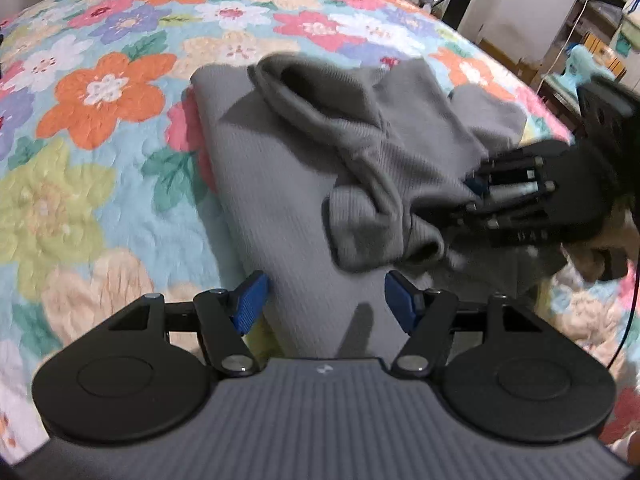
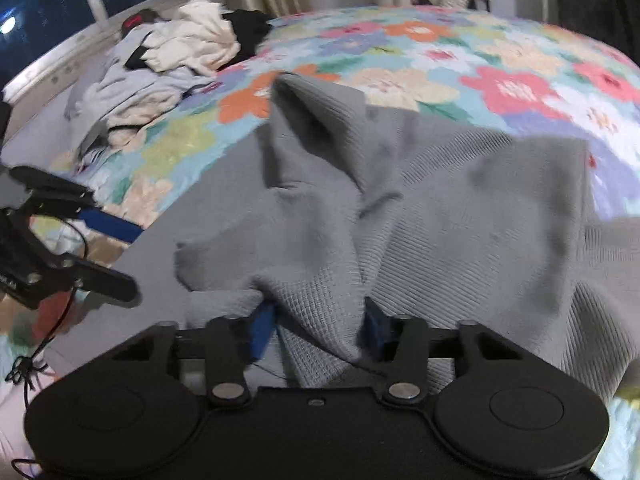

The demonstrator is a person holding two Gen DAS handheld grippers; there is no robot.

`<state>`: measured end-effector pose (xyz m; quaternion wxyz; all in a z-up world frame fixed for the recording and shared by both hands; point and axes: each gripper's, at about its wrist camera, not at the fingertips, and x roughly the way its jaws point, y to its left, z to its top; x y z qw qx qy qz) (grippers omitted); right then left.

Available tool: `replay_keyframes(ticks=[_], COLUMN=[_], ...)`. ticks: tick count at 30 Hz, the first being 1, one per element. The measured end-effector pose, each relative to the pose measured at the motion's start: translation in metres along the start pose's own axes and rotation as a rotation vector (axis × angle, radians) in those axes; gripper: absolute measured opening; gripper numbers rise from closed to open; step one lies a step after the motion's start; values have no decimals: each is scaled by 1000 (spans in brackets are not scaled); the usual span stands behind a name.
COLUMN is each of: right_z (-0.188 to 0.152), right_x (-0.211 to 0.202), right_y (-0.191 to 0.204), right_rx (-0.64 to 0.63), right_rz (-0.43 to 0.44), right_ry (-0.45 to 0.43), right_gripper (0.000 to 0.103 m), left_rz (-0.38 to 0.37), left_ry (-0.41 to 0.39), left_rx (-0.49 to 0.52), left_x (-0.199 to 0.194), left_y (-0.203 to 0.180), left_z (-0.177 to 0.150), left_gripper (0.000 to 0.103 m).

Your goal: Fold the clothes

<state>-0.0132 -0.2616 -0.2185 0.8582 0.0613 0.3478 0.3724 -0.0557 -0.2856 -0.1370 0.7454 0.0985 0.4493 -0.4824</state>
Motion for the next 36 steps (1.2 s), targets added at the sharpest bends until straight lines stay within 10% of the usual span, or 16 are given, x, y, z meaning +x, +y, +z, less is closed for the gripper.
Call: replay_keyframes(ticks=[3,12,14,15,24,27,30,36], right_z=[1,-3,-3,-3,-11,-20,-37,-70], right_x=[-7,-20,-20,-20,-61,-83,-93,-104], right_y=[6,3,2,1,-31,-49,-71,-93], right_rx=[12,116,118,119,331,431,519,602], right_rz=[17,55,57,58,112,92,55,-121], right_ry=[-25,-94,-97,-100,-228,-258,-277,-282], right_gripper=[17,18,18,18,16,16,16,28], left_rz=[-24,-72,-116,-141,-330,-279,-221,-247], left_ry=[-39,-65,-40,-24,-40,-13,74,30], left_rx=[-37,-130,-127,-120,36,129,73,-46], left_x=[5,58,77,84,89,112,156,143], left_y=[10,28,27,23,-61,-96,-105,-78], left_z=[22,91,96,98,172,188,192,174], left_gripper=[65,77,49,6,8,11,41,55])
